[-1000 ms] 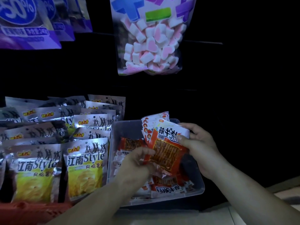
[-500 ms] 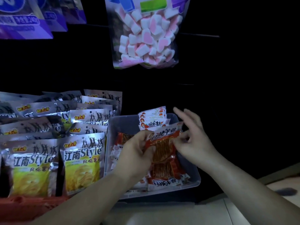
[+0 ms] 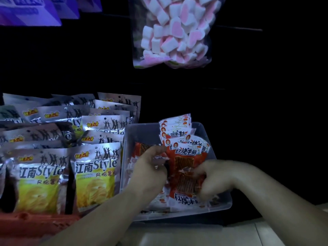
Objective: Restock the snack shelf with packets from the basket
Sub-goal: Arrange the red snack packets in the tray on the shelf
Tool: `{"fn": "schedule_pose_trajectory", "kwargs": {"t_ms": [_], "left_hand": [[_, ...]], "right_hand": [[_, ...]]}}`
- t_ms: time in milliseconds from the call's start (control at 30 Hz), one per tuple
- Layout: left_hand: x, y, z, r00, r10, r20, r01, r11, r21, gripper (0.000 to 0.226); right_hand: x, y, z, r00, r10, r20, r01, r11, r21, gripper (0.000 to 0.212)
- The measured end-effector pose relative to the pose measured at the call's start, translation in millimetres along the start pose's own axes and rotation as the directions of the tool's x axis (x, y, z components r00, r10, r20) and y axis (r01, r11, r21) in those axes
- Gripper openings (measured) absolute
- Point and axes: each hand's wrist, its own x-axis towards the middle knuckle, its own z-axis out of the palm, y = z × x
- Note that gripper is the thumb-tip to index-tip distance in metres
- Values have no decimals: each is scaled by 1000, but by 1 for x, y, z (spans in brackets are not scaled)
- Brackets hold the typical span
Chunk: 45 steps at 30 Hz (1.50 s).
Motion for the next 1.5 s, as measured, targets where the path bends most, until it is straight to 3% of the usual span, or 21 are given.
{"fn": "schedule_pose_trajectory", "kwargs": {"t_ms": [67,133,167,333,467,567,667,767,867,933,1000,1067,1133,1200,1300,1400,1500], "left_hand": [[1,-2,-1,1000,-12,-9,12,1000,5,48],[1,-2,-3,1000,-19,-18,19,1000,10,42],[0,-2,-5,1000,-18,-16,18,1000,12,41],[4,-3,-14,1000,-10,-12,11,998,59,43],[6,-7,-15,999,-34,-20,36,996,79,43],[4,-7,-14,1000,-20,0,20,996,91,43],[4,-8,-15,1000,-10,17,8,994,111,41],[5,-15,-11,997,-33,73,23,991,133,37],[0,-19,1,988,-40,152,15,986,167,40],[-3,-18,4,988,-28,154,5,989,145,39],[-4,-14,2,995,35,91,-44,995,93,35],[-4,-6,-2,986,165,17,-166,983,73,27],[-5,3,-5,975,215,55,-218,975,52,26],[-8,8,-4,975,187,124,-191,981,22,29],[-16,10,0,987,97,131,-91,995,-51,28],[-21,13,0,990,-10,139,46,964,-262,39],[-23,16,1,974,-30,225,103,942,-319,62]], "right_hand": [[17,-10,-6,955,-18,-295,31,999,38,32],[39,-17,1,757,-54,-651,94,995,27,35],[50,-19,5,694,-95,-714,106,994,-30,42],[85,-9,20,759,-49,-649,-55,989,-138,72],[93,-2,21,727,-57,-684,-98,978,-185,64],[93,-6,20,660,-138,-738,-40,975,-218,21],[88,-4,23,611,-138,-779,39,989,-145,27],[79,4,24,556,-104,-825,124,991,-41,20],[62,9,23,420,-108,-901,177,984,-36,23],[51,13,19,367,-128,-921,228,973,-45,25],[39,16,13,408,-97,-908,372,926,68,23],[22,18,5,508,-86,-857,535,812,235,25],[0,14,0,618,-120,-777,605,704,372,28],[-15,10,5,671,-113,-733,616,634,467,32],[-24,13,18,672,13,-741,608,563,560,37],[-32,20,25,792,23,-610,545,424,723,35],[-37,20,33,892,-83,-445,448,302,841,31]]}}
